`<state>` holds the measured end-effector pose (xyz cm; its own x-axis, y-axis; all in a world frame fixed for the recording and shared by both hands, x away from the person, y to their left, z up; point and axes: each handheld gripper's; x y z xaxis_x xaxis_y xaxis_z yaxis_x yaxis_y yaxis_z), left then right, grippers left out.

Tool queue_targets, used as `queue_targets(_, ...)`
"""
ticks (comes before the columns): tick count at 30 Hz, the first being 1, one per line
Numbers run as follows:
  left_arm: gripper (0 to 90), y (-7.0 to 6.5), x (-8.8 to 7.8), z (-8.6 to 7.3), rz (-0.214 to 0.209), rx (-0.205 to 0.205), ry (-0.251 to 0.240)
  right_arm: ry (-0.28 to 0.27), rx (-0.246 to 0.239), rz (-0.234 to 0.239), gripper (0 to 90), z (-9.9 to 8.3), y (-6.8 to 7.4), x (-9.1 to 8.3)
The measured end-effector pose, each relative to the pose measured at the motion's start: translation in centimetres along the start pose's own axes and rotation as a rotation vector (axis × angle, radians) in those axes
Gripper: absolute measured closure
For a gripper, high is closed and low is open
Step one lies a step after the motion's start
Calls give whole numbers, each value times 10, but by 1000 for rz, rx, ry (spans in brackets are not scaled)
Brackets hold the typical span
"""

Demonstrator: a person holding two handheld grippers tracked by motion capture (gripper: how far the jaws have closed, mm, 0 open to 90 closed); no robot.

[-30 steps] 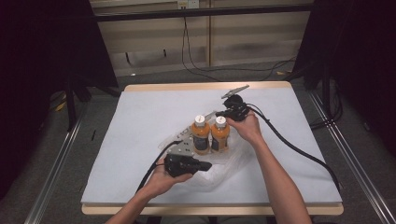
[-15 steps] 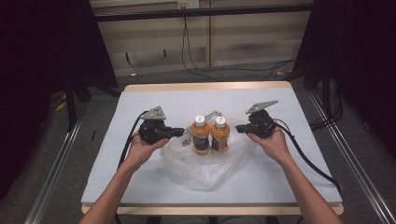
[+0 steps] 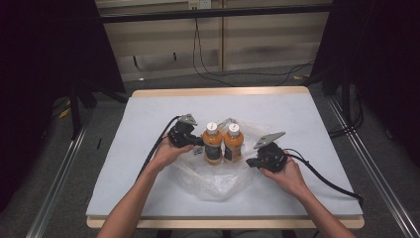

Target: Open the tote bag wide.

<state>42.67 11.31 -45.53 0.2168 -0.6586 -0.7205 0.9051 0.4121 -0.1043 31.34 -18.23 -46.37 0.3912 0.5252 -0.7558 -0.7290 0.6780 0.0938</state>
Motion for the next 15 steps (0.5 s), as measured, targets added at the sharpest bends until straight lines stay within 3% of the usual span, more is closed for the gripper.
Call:
queue_targets(4, 900, 9, 14, -2, 34, -35, 27, 25, -9, -7, 900, -6, 1, 6)
queue_targets(5, 900, 11, 17, -3, 47, -61, 24, 22, -7, -1, 900, -8, 1, 6)
queue_targets(6, 900, 14, 19, -4, 54, -56, 37, 16, -6, 0, 900, -9, 1, 6)
queue_targets(7, 900, 14, 24, -6, 59, -95, 21, 16, -10, -6, 900, -10, 1, 4)
queue_targets(9, 900, 20, 21, -8, 63, -77, 34, 22, -15, -13, 900, -11, 2, 3)
queue_targets(11, 900, 19, 21, -7, 94, -59, 33, 18, -21, -12, 900, -15, 2, 0)
queue_targets(12, 900, 17, 22, -8, 111, -79, 11, 20, -14, -14, 900, -17, 3, -2)
queue_targets(15, 900, 21, 20, -9, 110, -97, 12, 21, -12, -18, 900, -26, 4, -10)
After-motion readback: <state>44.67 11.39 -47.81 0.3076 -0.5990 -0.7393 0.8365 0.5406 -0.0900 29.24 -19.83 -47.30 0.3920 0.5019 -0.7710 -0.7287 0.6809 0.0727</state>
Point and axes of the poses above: each handheld gripper's, and its own axes: x roughly forward along the jaws, z roughly out of its top, y roughly to its left, and after that the axes turned 1 degree about x, right-handed
